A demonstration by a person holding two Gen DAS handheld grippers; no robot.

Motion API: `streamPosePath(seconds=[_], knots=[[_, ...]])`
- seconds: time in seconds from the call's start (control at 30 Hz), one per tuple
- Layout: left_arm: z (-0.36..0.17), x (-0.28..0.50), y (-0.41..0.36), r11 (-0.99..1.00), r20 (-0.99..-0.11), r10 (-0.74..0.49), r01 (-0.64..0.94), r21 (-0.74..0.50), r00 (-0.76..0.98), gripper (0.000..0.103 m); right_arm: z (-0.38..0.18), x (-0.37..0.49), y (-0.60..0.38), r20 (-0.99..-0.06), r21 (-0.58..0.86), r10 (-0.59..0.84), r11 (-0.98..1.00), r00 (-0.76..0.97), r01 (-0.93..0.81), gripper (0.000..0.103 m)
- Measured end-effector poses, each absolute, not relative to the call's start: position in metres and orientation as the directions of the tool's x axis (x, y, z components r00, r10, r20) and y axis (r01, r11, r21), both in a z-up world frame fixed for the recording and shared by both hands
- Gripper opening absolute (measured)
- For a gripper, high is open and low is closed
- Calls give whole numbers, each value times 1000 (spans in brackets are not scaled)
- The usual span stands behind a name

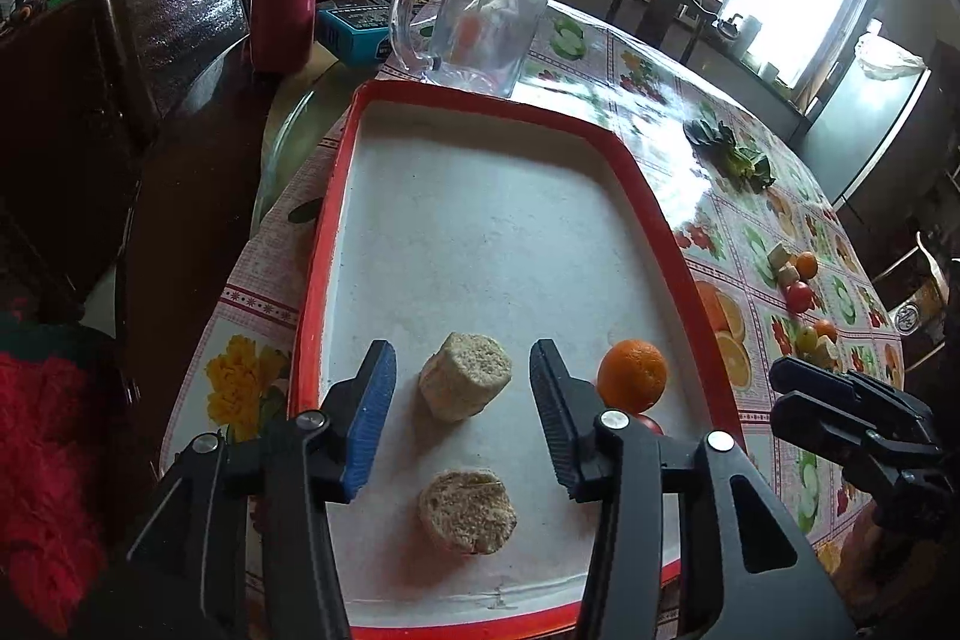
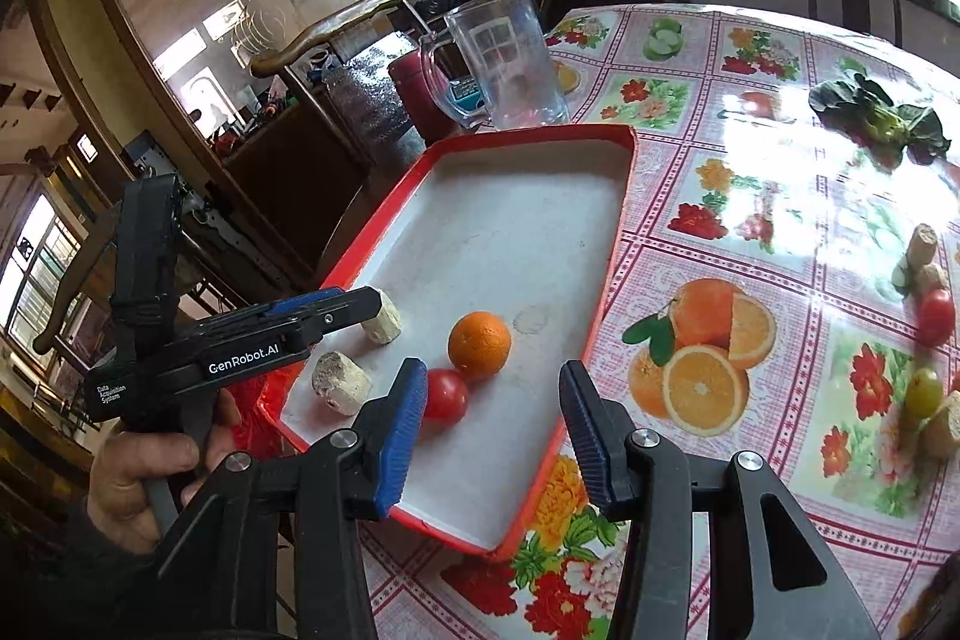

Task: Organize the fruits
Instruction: 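Withdraw both open tools from the tray toward the remaining fruit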

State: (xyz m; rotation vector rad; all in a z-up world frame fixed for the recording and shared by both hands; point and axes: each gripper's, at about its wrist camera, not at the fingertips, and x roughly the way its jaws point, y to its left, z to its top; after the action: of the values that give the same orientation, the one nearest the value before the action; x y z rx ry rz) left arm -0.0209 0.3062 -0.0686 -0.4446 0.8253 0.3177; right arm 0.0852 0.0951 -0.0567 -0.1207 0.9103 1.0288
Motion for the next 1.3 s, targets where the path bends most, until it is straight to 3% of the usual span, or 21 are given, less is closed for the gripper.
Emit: streamPosePath(seconds=[0.3,0.43,0.6,1.3], knots=[[-49,-31,280,872,-730,89,-408,-272,677,45,-44,86,41,-672,329,693,595,261,-734,49],[-37,-31,263,886,-711,77,-375,-272,699,51,-43,86,12,-669,328,681,630,298,-704,49],[-26,-26,241,904,-690,43,-322,-280,722,52,-43,88,-27,-669,326,656,682,350,-654,49],[-31,27,131,959,-705,-133,-89,-269,696,52,-60,103,-158,-685,323,538,829,491,-457,50]])
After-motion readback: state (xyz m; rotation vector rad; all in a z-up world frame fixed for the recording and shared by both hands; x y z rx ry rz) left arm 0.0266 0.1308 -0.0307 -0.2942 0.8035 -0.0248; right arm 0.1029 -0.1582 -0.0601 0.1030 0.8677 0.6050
